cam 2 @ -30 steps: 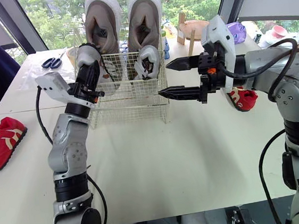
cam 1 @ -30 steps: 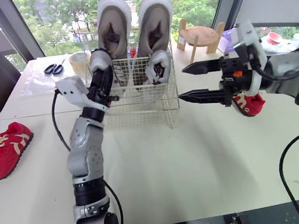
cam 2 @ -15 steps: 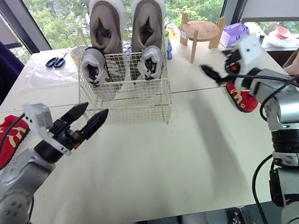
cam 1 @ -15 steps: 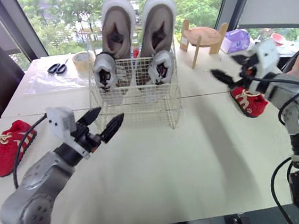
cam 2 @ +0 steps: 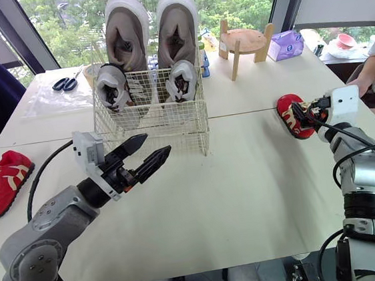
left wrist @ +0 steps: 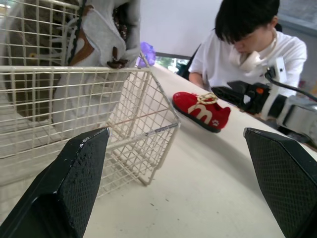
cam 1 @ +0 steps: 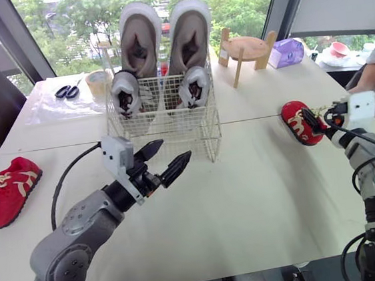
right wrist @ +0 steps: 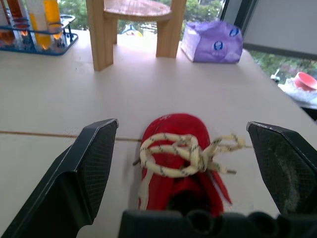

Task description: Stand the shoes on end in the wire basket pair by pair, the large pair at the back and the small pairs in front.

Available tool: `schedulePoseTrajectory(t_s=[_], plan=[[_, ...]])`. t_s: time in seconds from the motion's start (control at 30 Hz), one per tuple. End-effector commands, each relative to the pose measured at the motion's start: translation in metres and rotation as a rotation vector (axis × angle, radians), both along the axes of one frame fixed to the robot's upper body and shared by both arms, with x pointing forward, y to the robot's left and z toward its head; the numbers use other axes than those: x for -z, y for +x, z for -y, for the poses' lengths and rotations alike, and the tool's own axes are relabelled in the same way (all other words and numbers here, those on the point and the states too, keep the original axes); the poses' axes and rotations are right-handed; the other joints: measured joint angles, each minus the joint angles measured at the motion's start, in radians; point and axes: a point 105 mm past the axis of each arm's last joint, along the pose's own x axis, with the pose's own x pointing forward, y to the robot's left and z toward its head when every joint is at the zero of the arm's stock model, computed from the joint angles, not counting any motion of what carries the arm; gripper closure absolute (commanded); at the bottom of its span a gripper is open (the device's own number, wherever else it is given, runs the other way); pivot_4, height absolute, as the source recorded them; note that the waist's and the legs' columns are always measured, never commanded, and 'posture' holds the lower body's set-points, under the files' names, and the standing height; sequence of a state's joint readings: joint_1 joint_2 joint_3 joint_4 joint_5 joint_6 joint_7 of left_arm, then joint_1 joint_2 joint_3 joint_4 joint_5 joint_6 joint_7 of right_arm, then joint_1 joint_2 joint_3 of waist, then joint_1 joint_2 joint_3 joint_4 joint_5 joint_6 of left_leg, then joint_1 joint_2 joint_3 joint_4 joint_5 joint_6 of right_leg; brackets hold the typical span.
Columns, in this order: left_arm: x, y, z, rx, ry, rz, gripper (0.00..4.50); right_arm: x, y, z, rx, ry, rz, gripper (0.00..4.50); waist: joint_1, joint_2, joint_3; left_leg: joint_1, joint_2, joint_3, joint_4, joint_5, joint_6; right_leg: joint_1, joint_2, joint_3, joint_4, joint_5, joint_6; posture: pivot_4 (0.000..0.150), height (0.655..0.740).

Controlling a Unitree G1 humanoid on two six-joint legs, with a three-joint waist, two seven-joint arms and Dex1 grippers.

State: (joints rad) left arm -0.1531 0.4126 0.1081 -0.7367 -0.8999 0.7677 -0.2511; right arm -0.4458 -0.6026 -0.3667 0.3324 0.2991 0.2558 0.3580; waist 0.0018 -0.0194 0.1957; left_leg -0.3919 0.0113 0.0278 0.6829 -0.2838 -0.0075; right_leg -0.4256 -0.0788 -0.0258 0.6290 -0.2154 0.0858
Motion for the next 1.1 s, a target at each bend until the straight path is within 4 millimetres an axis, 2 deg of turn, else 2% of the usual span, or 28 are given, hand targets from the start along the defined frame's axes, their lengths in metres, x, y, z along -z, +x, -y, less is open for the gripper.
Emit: schedulePoseTrajectory(t_s=[0.03, 0.33, 0.6, 0.7, 0.8, 0.83, 0.87, 0.93, 1.0, 1.07, 1.1], plan=[[-0.006, -0.001, 0.003, 0.003, 0.003, 0.044, 0.02, -0.001, 0.0, 0.003, 0.012, 0.023, 0.026, 0.0, 0.0, 0.0, 0.0, 0.0, 0.0, 0.0, 0.0, 0.0, 0.0, 0.0, 0.0, 0.0, 0.0, 0.0, 0.0, 0.15, 0.74], [-0.004, 0.008, -0.004, -0.031, 0.02, 0.055, 0.02, 0.028, 0.009, 0.024, 0.115, 0.065, -0.019, 0.0, 0.002, 0.0, 0.0, 0.0, 0.0, 0.0, 0.0, 0.0, 0.0, 0.0, 0.0, 0.0, -0.001, 0.0, 0.0, 0.15, 0.74], [-0.001, 0.007, -0.008, -0.048, 0.02, 0.046, 0.02, 0.057, 0.021, 0.01, 0.08, 0.126, -0.083, 0.0, -0.003, 0.0, 0.0, 0.0, 0.0, 0.0, 0.0, 0.0, 0.0, 0.0, 0.0, 0.001, -0.001, 0.0, 0.0, 0.15, 0.74], [0.002, 0.01, -0.017, -0.087, 0.062, 0.049, 0.02, 0.065, 0.025, 0.005, 0.078, 0.126, -0.111, 0.0, -0.011, 0.0, 0.0, 0.0, 0.0, 0.0, 0.0, 0.0, 0.0, 0.0, 0.0, 0.001, -0.001, 0.0, 0.0, 0.15, 0.74], [0.001, 0.015, -0.028, -0.13, 0.078, 0.041, 0.0, 0.065, 0.028, 0.003, 0.084, 0.126, -0.104, 0.82, -0.015, 0.0, 0.0, 0.0, 0.0, 0.0, 0.0, 0.0, 0.0, 0.0, 0.0, 0.001, -0.001, 0.0, 0.0, 0.15, 0.74], [0.0, 0.015, -0.03, -0.137, 0.088, 0.037, 0.0, 0.064, 0.029, 0.002, 0.083, 0.127, -0.101, 1.22, -0.015, 0.0, 0.0, 0.0, 0.0, 0.0, 0.0, 0.0, 0.0, 0.0, 0.0, 0.001, -0.001, 0.0, 0.0, 0.15, 0.74], [-0.001, 0.015, -0.032, -0.143, 0.103, 0.035, 0.0, 0.064, 0.03, 0.002, 0.082, 0.127, -0.099, 1.9, -0.016, 0.0, 0.0, 0.0, 0.0, 0.0, 0.0, 0.0, 0.0, 0.0, 0.0, 0.0, -0.001, 0.0, 0.0, 0.15, 0.74], [-0.002, 0.016, -0.038, -0.155, 0.12, 0.0, 0.0, 0.06, 0.031, 0.002, 0.082, 0.131, -0.087, 2.32, -0.016, 0.0, 0.0, 0.0, 0.001, 0.0, 0.0, 0.0, 0.0, 0.0, 0.0, 0.001, -0.001, 0.0, 0.0, 0.15, 0.74], [-0.013, 0.012, -0.045, -0.112, 0.093, -0.008, 0.0, 0.048, 0.034, 0.002, 0.079, 0.131, -0.049, 2.33, -0.016, 0.0, 0.0, 0.0, 0.001, 0.0, 0.0, 0.0, 0.0, 0.0, 0.0, 0.001, -0.001, 0.0, 0.0, 0.15, 0.74], [-0.035, 0.014, -0.061, -0.098, 0.027, 0.014, 0.0, 0.019, 0.038, 0.003, 0.076, 0.098, 0.035, 2.33, -0.016, 0.001, 0.001, 0.0, 0.001, 0.0, 0.0, 0.0, 0.0, 0.0, 0.0, 0.001, -0.001, 0.0, 0.0, 0.15, 0.74], [-0.054, 0.015, -0.07, -0.09, -0.039, 0.052, 0.0, -0.019, 0.043, 0.003, 0.073, 0.077, 0.137, 2.33, -0.016, 0.001, 0.001, 0.0, 0.001, 0.0, 0.0, 0.0, 0.0, 0.0, 0.0, 0.001, -0.001, 0.0, 0.0, 0.15, 0.74]])
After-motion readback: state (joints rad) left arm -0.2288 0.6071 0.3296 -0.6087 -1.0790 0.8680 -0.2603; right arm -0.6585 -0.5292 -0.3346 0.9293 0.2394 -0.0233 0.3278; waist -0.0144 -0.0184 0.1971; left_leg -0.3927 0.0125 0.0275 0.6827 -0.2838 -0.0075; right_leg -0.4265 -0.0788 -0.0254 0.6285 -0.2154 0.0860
